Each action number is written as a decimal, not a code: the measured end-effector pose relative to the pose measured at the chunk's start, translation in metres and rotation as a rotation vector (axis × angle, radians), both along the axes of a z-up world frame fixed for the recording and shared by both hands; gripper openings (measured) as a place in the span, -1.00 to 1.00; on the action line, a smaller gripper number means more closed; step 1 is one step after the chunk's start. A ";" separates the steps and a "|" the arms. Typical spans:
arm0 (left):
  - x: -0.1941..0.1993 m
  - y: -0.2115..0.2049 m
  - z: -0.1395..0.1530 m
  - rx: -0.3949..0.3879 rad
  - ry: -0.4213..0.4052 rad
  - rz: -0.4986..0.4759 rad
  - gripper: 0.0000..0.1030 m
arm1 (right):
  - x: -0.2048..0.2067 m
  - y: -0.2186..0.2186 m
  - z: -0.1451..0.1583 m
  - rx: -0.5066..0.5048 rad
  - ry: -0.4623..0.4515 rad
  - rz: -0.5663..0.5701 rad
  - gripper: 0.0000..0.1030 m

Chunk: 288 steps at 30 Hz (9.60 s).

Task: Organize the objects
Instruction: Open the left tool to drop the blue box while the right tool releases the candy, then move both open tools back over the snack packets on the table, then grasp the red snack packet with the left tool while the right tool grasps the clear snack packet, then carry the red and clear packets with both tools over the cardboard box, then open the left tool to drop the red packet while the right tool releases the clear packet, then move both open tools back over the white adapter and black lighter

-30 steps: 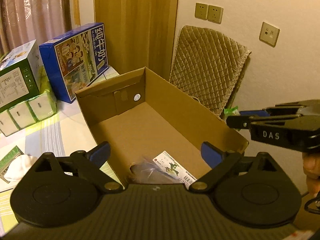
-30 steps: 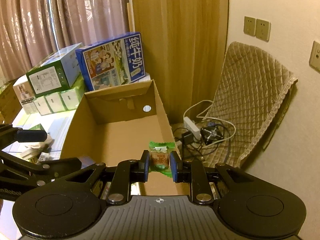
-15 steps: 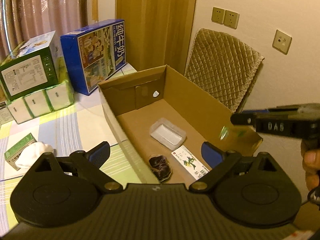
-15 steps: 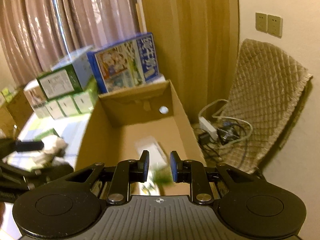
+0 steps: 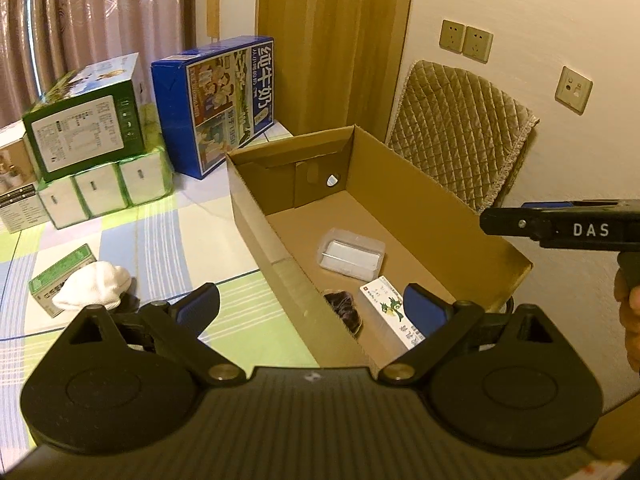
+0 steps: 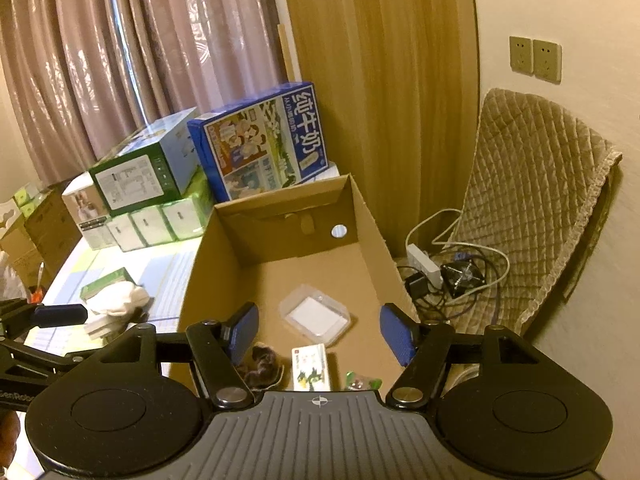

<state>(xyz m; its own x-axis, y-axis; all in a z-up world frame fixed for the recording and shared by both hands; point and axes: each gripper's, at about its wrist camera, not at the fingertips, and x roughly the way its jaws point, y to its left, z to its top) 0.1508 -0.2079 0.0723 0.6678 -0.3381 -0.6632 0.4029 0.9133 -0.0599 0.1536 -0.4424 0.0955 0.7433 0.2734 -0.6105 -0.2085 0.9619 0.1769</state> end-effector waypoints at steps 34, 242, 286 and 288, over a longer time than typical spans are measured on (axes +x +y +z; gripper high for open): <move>-0.090 0.102 0.035 -0.008 -0.076 0.152 0.98 | -0.086 0.085 0.018 -0.072 -0.021 0.135 0.96; 0.002 -0.065 0.016 -0.002 0.019 -0.068 -0.50 | 0.000 -0.002 0.003 -0.143 0.019 -0.003 -0.34; 0.005 0.006 -0.008 -0.045 0.041 0.080 0.41 | 0.010 -0.008 -0.016 -0.004 0.059 -0.027 0.25; 0.001 0.011 -0.007 -0.043 0.041 0.087 0.42 | 0.002 -0.007 -0.015 -0.004 0.059 -0.030 0.29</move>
